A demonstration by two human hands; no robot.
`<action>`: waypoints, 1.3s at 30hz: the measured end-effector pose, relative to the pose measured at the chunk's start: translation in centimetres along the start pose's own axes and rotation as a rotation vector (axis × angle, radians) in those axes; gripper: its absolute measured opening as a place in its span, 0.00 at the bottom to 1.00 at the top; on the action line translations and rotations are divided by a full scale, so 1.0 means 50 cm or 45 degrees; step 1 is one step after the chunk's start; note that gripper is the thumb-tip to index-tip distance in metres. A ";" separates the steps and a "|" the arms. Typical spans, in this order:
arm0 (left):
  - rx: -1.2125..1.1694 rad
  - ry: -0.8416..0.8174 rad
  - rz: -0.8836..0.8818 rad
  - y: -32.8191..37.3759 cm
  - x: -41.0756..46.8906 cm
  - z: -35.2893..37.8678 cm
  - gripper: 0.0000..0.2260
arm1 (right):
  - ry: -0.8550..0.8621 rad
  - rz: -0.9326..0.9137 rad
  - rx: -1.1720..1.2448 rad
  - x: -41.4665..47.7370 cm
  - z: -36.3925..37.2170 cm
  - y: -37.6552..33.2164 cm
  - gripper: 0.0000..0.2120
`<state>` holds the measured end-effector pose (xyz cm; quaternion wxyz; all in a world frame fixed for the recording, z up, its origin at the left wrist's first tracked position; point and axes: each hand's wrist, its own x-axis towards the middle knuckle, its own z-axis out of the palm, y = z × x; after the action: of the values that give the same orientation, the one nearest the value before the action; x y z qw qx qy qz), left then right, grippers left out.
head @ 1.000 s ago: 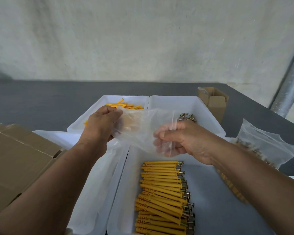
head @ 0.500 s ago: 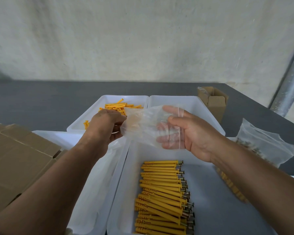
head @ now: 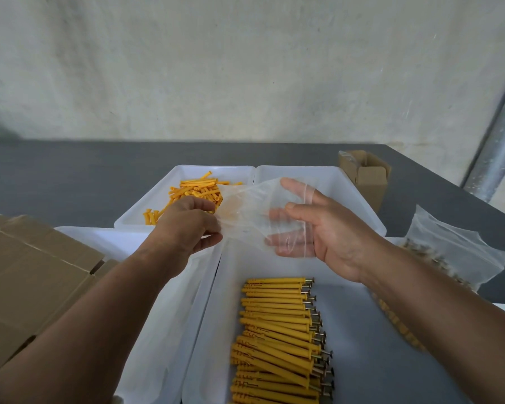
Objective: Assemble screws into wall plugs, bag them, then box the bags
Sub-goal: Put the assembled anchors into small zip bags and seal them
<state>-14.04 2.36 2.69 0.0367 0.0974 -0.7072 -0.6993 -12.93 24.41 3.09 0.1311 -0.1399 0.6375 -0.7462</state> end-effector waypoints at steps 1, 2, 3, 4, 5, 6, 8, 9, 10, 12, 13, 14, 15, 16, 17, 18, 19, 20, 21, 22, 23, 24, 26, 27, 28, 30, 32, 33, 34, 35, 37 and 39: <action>0.009 -0.009 -0.010 0.000 0.000 0.000 0.13 | -0.002 -0.003 -0.003 0.000 0.000 0.000 0.20; 0.015 -0.018 -0.022 0.000 0.000 0.000 0.13 | -0.006 -0.005 -0.005 0.001 0.000 0.000 0.21; 0.014 -0.027 -0.035 0.000 0.000 0.000 0.12 | -0.009 -0.007 -0.007 0.001 0.001 0.000 0.21; 0.008 -0.035 -0.043 0.000 0.000 0.000 0.10 | -0.011 -0.008 -0.010 0.001 0.001 0.000 0.21; 0.001 -0.040 -0.045 0.000 0.000 0.000 0.09 | -0.009 -0.009 -0.014 0.001 0.001 0.001 0.22; -0.001 -0.044 -0.042 0.000 -0.001 0.001 0.08 | -0.004 -0.012 -0.018 0.001 0.001 0.001 0.22; 0.002 -0.045 -0.031 -0.001 -0.001 0.000 0.09 | 0.018 -0.021 -0.023 0.003 0.000 0.000 0.22; 0.005 -0.045 -0.021 -0.001 0.000 -0.001 0.10 | 0.031 -0.027 -0.025 0.004 -0.001 0.000 0.22; 0.007 -0.047 -0.008 -0.001 0.000 -0.002 0.12 | 0.046 -0.033 -0.028 0.004 -0.002 0.000 0.23; 0.003 -0.042 0.017 -0.002 0.000 -0.002 0.14 | 0.072 -0.040 -0.033 0.005 -0.004 0.000 0.23; 0.000 -0.032 0.022 -0.002 0.001 -0.001 0.16 | 0.086 -0.042 -0.034 0.006 -0.005 0.001 0.23; -0.004 -0.020 0.024 -0.003 0.001 -0.001 0.17 | 0.103 -0.046 -0.037 0.006 -0.006 0.001 0.23; -0.002 -0.011 0.024 -0.004 0.001 -0.002 0.17 | 0.121 -0.051 -0.037 0.006 -0.008 0.000 0.23; 0.015 -0.004 0.026 -0.004 0.000 -0.002 0.18 | 0.141 -0.058 -0.033 0.007 -0.010 -0.001 0.24; 0.043 0.002 0.026 -0.003 0.000 -0.003 0.17 | 0.157 -0.064 -0.026 0.008 -0.013 -0.002 0.24; 0.064 0.004 0.022 -0.002 -0.002 -0.003 0.16 | 0.168 -0.068 -0.022 0.008 -0.015 -0.003 0.24; 0.069 0.000 0.017 -0.001 -0.003 -0.003 0.15 | 0.172 -0.070 -0.024 0.009 -0.017 -0.004 0.24; 0.060 -0.015 0.010 0.001 -0.004 -0.002 0.13 | 0.173 -0.069 -0.030 0.008 -0.018 -0.005 0.23; 0.047 -0.035 0.003 0.003 -0.004 0.000 0.11 | 0.169 -0.065 -0.038 0.007 -0.018 -0.004 0.23; 0.039 -0.051 -0.003 0.003 -0.005 0.003 0.10 | 0.162 -0.059 -0.047 0.006 -0.017 -0.004 0.23; 0.037 -0.060 -0.009 0.004 -0.005 0.005 0.09 | 0.152 -0.055 -0.054 0.006 -0.015 -0.003 0.23; 0.037 -0.062 -0.016 0.003 -0.005 0.006 0.09 | 0.138 -0.053 -0.062 0.005 -0.012 -0.002 0.23; 0.016 -0.057 -0.028 -0.001 -0.002 0.005 0.08 | 0.109 -0.057 -0.072 0.005 -0.008 -0.001 0.24; 0.006 -0.058 -0.029 -0.003 -0.002 0.003 0.09 | 0.100 -0.061 -0.073 0.005 -0.007 0.000 0.24; 0.003 -0.055 -0.026 -0.004 -0.001 0.003 0.09 | 0.096 -0.065 -0.074 0.005 -0.006 0.000 0.25; 0.006 -0.043 -0.011 -0.004 -0.001 0.002 0.10 | 0.098 -0.070 -0.082 0.005 -0.006 0.001 0.25; -0.007 -0.036 -0.001 -0.003 -0.003 0.002 0.11 | 0.124 -0.077 -0.086 0.006 -0.007 0.000 0.24; -0.008 -0.040 0.000 -0.002 -0.004 0.001 0.11 | 0.143 -0.082 -0.084 0.007 -0.008 0.000 0.24; 0.003 -0.048 -0.001 0.000 -0.004 0.001 0.11 | 0.161 -0.087 -0.081 0.007 -0.009 -0.001 0.24; 0.019 -0.059 -0.006 0.001 -0.005 0.000 0.12 | 0.175 -0.092 -0.079 0.008 -0.010 -0.001 0.23; 0.047 -0.092 -0.022 0.003 -0.007 -0.002 0.12 | 0.191 -0.099 -0.081 0.007 -0.011 -0.002 0.23; 0.091 -0.112 -0.039 0.006 -0.009 -0.003 0.12 | 0.192 -0.098 -0.092 0.006 -0.011 -0.003 0.22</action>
<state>-13.61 2.29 3.05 -0.0085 0.0787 -0.7310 -0.6778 -13.41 24.81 3.18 0.0489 -0.1123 0.6662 -0.7356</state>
